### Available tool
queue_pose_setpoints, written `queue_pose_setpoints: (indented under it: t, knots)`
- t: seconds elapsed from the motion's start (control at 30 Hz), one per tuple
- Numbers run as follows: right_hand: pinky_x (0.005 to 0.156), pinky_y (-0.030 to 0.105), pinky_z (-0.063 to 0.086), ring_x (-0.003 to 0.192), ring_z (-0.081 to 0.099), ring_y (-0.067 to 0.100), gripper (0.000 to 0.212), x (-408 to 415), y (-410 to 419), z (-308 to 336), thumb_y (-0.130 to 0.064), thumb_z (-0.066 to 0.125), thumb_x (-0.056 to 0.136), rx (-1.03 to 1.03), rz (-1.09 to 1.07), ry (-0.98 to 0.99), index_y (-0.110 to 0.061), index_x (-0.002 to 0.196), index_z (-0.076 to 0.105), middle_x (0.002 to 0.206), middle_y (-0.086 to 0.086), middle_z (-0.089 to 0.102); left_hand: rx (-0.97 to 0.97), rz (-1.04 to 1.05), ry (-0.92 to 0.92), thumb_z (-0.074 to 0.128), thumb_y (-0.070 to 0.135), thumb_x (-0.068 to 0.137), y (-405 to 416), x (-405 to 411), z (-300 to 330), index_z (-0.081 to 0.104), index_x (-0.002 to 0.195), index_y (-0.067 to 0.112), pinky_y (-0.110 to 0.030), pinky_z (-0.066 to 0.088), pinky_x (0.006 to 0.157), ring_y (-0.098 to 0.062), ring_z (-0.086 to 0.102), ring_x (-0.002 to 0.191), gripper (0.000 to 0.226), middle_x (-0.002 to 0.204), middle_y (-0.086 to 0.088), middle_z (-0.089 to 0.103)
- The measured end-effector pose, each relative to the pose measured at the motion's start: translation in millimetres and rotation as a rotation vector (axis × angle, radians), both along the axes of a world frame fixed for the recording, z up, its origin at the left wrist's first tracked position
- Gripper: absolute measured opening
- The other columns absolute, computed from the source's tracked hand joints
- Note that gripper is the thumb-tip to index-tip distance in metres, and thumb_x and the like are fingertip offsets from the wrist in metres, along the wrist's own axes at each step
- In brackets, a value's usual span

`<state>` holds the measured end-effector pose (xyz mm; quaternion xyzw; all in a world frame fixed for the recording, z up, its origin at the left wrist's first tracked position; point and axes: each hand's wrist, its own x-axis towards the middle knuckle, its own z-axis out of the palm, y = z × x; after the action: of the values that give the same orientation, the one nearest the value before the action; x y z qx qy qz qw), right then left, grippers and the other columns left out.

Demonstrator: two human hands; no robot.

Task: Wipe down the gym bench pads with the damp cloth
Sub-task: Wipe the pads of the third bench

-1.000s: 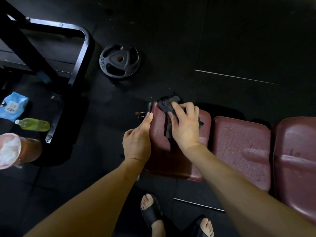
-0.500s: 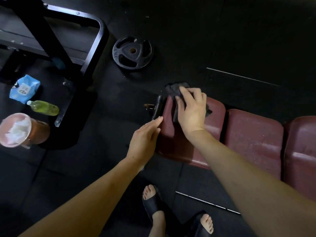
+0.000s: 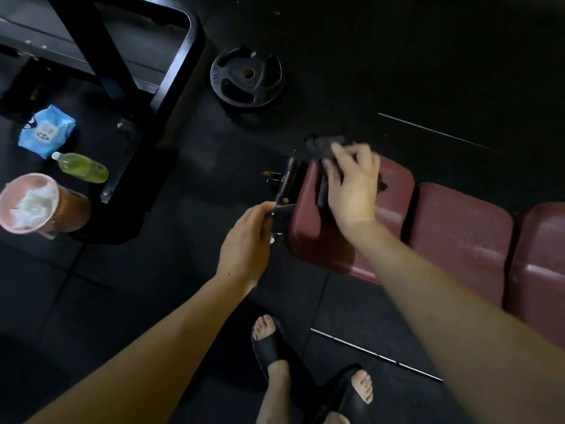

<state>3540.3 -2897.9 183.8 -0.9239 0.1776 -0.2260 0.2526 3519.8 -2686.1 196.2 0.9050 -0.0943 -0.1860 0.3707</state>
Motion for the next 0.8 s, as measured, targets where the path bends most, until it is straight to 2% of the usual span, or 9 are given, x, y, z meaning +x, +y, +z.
queue_pose_setpoints:
  t: [0.1, 0.17, 0.23, 0.3, 0.4, 0.5, 0.6, 0.8]
  knots:
    - [0.088, 0.034, 0.043, 0.101, 0.051, 0.028, 0.029, -83.8, 42.2, -3.0, -0.015, 0.067, 0.097, 0.082, 0.14, 0.047, -0.013, 0.126, 0.071, 0.111, 0.011, 0.06, 0.002, 0.0, -0.057, 0.04, 0.025, 0.11, -2.7, -1.1, 5.2, 0.047, 0.143, 0.034, -0.014, 0.04, 0.088, 0.007, 0.048, 0.113, 0.035, 0.134, 0.021, 0.051]
    - [0.087, 0.035, 0.046, 0.1, 0.051, 0.026, 0.029, -107.5, 47.7, -3.0, -0.014, 0.07, 0.096, 0.092, 0.243, 0.053, -0.012, 0.125, 0.071, 0.111, 0.009, 0.061, 0.011, 0.005, -0.073, 0.038, 0.026, 0.11, -5.2, -2.9, 7.5, 0.045, 0.144, 0.033, -0.009, 0.035, 0.086, 0.009, 0.045, 0.113, 0.035, 0.136, 0.023, 0.048]
    - [0.083, 0.043, 0.049, 0.097, 0.052, 0.031, 0.027, -83.2, 24.4, -5.6, -0.016, 0.067, 0.098, 0.019, 0.31, 0.057, -0.01, 0.123, 0.072, 0.109, 0.011, 0.062, -0.002, -0.005, -0.059, 0.038, 0.028, 0.11, -9.5, -3.9, 9.5, 0.046, 0.142, 0.036, -0.013, 0.039, 0.089, 0.007, 0.047, 0.116, 0.034, 0.138, 0.024, 0.048]
    - [0.083, 0.05, 0.048, 0.097, 0.052, 0.037, 0.028, -34.3, -10.7, -10.2, -0.019, 0.061, 0.098, -0.039, 0.203, 0.025, -0.011, 0.123, 0.072, 0.109, 0.013, 0.062, 0.012, -0.03, -0.068, 0.038, 0.028, 0.11, -14.6, -3.2, 7.3, 0.047, 0.144, 0.034, -0.023, 0.044, 0.095, 0.0, 0.05, 0.124, 0.035, 0.144, 0.019, 0.05]
    - [0.09, 0.041, 0.045, 0.101, 0.05, 0.035, 0.031, 2.8, -32.4, -11.5, -0.024, 0.059, 0.1, 0.001, -0.033, 0.04, -0.014, 0.127, 0.071, 0.11, 0.009, 0.061, 0.023, -0.045, -0.057, 0.036, 0.029, 0.11, -23.5, 1.5, 2.3, 0.045, 0.146, 0.032, -0.028, 0.045, 0.098, -0.001, 0.048, 0.126, 0.037, 0.147, 0.015, 0.048]
    - [0.087, 0.04, 0.044, 0.099, 0.05, 0.032, 0.03, -53.6, 5.9, -10.4, -0.021, 0.062, 0.099, 0.062, 0.001, 0.064, -0.013, 0.127, 0.07, 0.111, 0.011, 0.06, -0.001, 0.026, -0.022, 0.033, 0.03, 0.111, -31.1, 8.9, 2.6, 0.045, 0.147, 0.031, -0.026, 0.039, 0.101, 0.006, 0.04, 0.123, 0.038, 0.148, 0.012, 0.048]
    - [0.082, 0.041, 0.047, 0.096, 0.048, 0.026, 0.029, -119.7, 41.5, -10.4, -0.02, 0.064, 0.098, 0.145, 0.094, 0.09, -0.012, 0.125, 0.07, 0.109, 0.008, 0.06, -0.028, 0.065, -0.012, 0.033, 0.028, 0.111, -37.5, 14.1, 0.8, 0.046, 0.146, 0.029, -0.027, 0.04, 0.105, 0.004, 0.044, 0.123, 0.038, 0.145, 0.011, 0.049]
    - [0.085, 0.043, 0.05, 0.097, 0.049, 0.03, 0.028, -119.5, 17.6, -18.1, -0.022, 0.058, 0.1, 0.116, 0.176, 0.104, -0.01, 0.122, 0.07, 0.109, 0.008, 0.06, 0.067, -0.047, -0.025, 0.032, 0.028, 0.11, -44.5, 2.6, -0.6, 0.046, 0.146, 0.029, -0.036, 0.043, 0.109, -0.006, 0.048, 0.128, 0.039, 0.145, 0.009, 0.052]
